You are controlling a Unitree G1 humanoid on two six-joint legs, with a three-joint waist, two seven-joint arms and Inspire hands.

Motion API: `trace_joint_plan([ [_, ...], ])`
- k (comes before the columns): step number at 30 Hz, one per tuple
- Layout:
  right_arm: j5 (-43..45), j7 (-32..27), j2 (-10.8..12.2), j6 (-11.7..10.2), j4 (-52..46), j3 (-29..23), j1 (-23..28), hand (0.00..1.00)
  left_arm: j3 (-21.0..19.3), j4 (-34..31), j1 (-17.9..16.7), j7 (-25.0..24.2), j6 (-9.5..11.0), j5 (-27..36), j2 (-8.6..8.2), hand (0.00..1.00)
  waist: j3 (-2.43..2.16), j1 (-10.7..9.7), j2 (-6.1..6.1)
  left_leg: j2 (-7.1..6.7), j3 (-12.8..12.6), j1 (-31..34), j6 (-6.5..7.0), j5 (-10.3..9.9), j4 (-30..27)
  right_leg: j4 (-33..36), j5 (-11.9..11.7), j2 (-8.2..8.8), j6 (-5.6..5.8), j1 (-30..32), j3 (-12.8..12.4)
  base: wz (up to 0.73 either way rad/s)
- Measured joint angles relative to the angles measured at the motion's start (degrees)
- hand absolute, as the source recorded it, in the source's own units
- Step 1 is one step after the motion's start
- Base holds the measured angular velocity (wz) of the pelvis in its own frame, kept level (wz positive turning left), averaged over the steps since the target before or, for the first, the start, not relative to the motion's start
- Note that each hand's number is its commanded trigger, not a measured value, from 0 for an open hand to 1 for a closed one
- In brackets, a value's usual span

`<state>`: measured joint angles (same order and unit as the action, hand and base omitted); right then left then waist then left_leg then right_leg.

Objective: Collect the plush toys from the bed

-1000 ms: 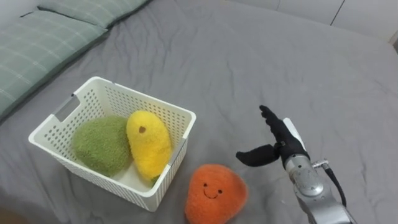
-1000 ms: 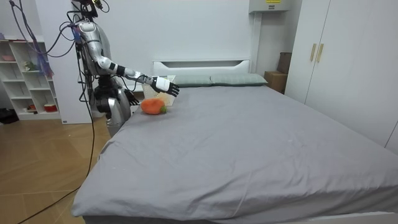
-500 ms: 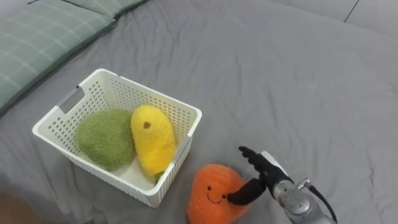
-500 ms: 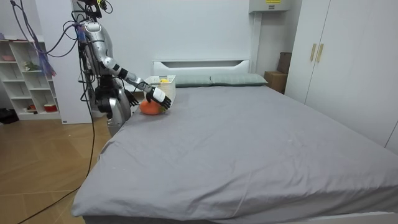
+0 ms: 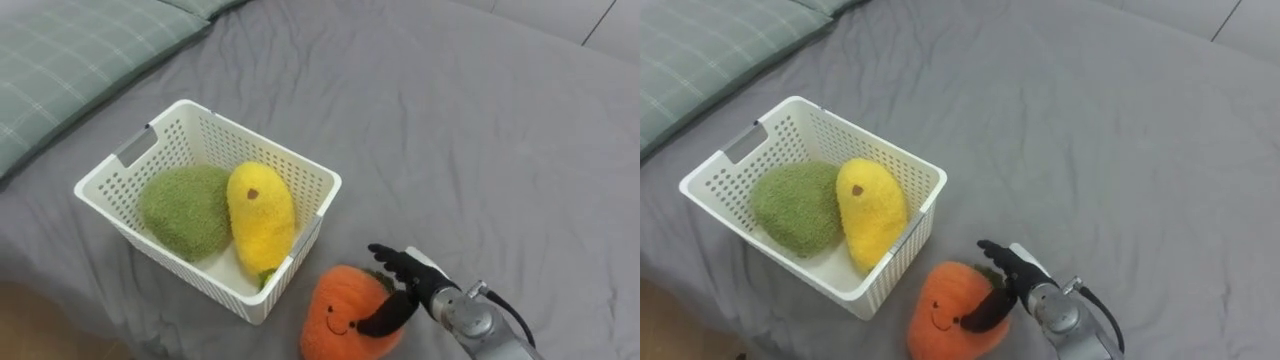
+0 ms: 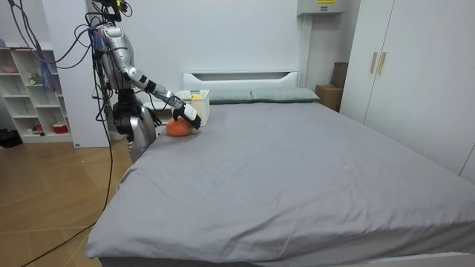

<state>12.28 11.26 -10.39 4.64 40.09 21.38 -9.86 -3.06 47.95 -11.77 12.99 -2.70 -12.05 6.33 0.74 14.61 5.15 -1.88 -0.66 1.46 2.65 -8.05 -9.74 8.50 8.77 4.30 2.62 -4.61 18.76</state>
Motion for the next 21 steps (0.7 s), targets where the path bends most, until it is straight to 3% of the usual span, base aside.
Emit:
trace_joint_plan([
  [6, 1.5, 1.6, 0.1, 0.6, 0.0, 0.0, 0.0, 0.00, 0.0, 0.0, 0.0, -0.2, -0.8, 0.0, 0.03, 0.00, -0.14, 0.0, 0.43, -0.01, 0.0, 0.0, 0.00, 0.0, 0.0, 0.0, 0.0, 0.00, 0.00, 0.0, 0.0, 0.00],
  [8, 1.5, 1.7, 0.2, 1.1, 0.0, 0.0, 0.0, 0.05, 0.0, 0.0, 0.0, -0.2, -0.8, 0.0, 0.05, 0.00, -0.14, 0.0, 0.43, -0.01, 0.0, 0.0, 0.00, 0.0, 0.0, 0.0, 0.0, 0.00, 0.00, 0.0, 0.0, 0.00],
  [9, 1.5, 1.7, 0.2, 1.2, 0.0, 0.0, 0.0, 0.17, 0.0, 0.0, 0.0, -0.2, -0.8, 0.0, 0.05, 0.00, -0.14, 0.1, 0.43, -0.01, 0.0, 0.0, 0.00, 0.0, 0.0, 0.0, 0.0, 0.00, 0.00, 0.0, 0.0, 0.00],
  [10, 1.5, 1.7, 0.4, 1.3, 0.0, 0.0, 0.0, 0.39, 0.0, 0.0, 0.0, -0.2, -0.9, 0.0, 0.05, 0.00, -0.14, 0.1, 0.43, -0.01, 0.0, 0.0, 0.00, 0.0, 0.0, 0.0, 0.0, 0.00, 0.00, 0.0, 0.0, 0.00],
  [11, 1.5, 1.9, 0.5, 1.3, 0.0, 0.0, -0.1, 0.51, 0.0, 0.0, 0.0, -0.3, -0.9, 0.0, 0.05, 0.00, -0.14, 0.1, 0.43, 0.00, 0.0, 0.0, 0.00, 0.0, 0.0, 0.0, 0.0, 0.00, 0.00, 0.0, 0.0, 0.00],
  [16, 2.4, 2.2, 1.1, 1.3, 0.0, 0.0, -0.1, 0.76, 0.0, -0.1, 0.0, -0.6, -0.9, 0.0, 0.06, 0.00, -0.10, 0.1, 0.41, 0.00, 0.0, 0.0, 0.00, 0.0, 0.0, 0.0, 0.0, 0.00, 0.00, 0.0, -0.1, 0.00],
  [17, 2.9, 2.2, 1.3, 1.4, -0.1, 0.0, -0.1, 0.89, 0.0, -0.1, 0.0, -0.9, -0.9, 0.0, 0.08, 0.00, -0.08, 0.1, 0.40, 0.00, 0.0, 0.0, 0.00, 0.0, 0.0, 0.0, 0.0, 0.00, 0.00, 0.0, -0.1, 0.00],
  [19, 3.3, 2.1, 1.4, 1.5, -0.1, 0.0, -0.3, 0.99, 0.0, -0.1, 0.0, -1.0, -0.9, 0.0, 0.08, 0.00, -0.07, 0.1, 0.40, 0.00, 0.0, 0.0, 0.00, 0.0, 0.0, 0.0, 0.0, 0.00, 0.00, 0.0, -0.1, 0.00],
  [21, 3.8, 2.1, 1.5, 1.6, -0.1, 0.0, -0.5, 1.00, 0.0, -0.1, 0.0, -1.0, -0.9, 0.0, 0.08, 0.00, -0.06, 0.1, 0.38, 0.00, 0.0, 0.0, 0.00, 0.0, 0.0, 0.0, 0.0, 0.00, 0.00, 0.0, -0.1, 0.00],
])
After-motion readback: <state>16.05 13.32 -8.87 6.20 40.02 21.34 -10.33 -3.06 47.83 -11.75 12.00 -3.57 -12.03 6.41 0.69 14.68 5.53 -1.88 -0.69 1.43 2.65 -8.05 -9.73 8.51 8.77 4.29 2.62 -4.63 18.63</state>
